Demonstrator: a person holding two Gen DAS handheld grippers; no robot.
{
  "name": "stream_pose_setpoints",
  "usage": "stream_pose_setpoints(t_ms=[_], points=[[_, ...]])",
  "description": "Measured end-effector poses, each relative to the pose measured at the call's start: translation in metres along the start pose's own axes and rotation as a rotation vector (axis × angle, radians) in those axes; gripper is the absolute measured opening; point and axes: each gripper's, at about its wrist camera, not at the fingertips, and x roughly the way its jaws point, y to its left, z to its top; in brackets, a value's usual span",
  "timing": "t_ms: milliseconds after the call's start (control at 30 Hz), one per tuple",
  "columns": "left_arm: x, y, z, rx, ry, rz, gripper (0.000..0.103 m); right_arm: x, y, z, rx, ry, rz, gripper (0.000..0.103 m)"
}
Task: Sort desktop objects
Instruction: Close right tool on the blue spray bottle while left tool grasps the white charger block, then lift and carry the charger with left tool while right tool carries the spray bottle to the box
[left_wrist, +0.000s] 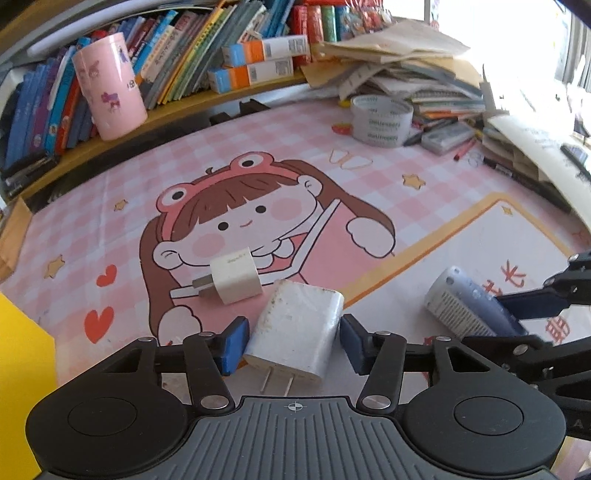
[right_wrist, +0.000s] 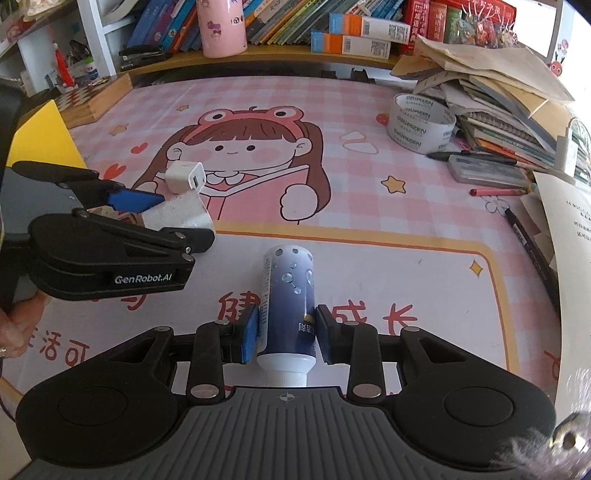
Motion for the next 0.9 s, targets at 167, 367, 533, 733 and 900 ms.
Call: stream_pose_setpoints(t_ms=[167,367,533,733,900], points=[[-0.004,0.007,-0.004,-0.032,0.000,-0.033,0.043,0.007,0.001,0.001,0.000,0.017,0.000,0.030],[-0.030,0.012,-0.013,-0.149,-0.018,-0.047,0.042,0.012,0.003,0.003,-0.024,0.013,-0.006,0.031],[-0.053,0.024,-0.021,-0.269,-0.040,-0.061,0.042,0.018,0.005,0.010,-0.052,0.011,-0.002,0.032],[-0.078,0.033,-0.029,-0.392,-0.082,-0.081,0.042,0.021,0.001,0.015,-0.049,0.015,0.029,0.030],[-0.094,0.036,-0.036,-0.423,-0.100,-0.063,0.042,0.013,0.000,0.014,-0.032,-0.004,0.035,0.030]])
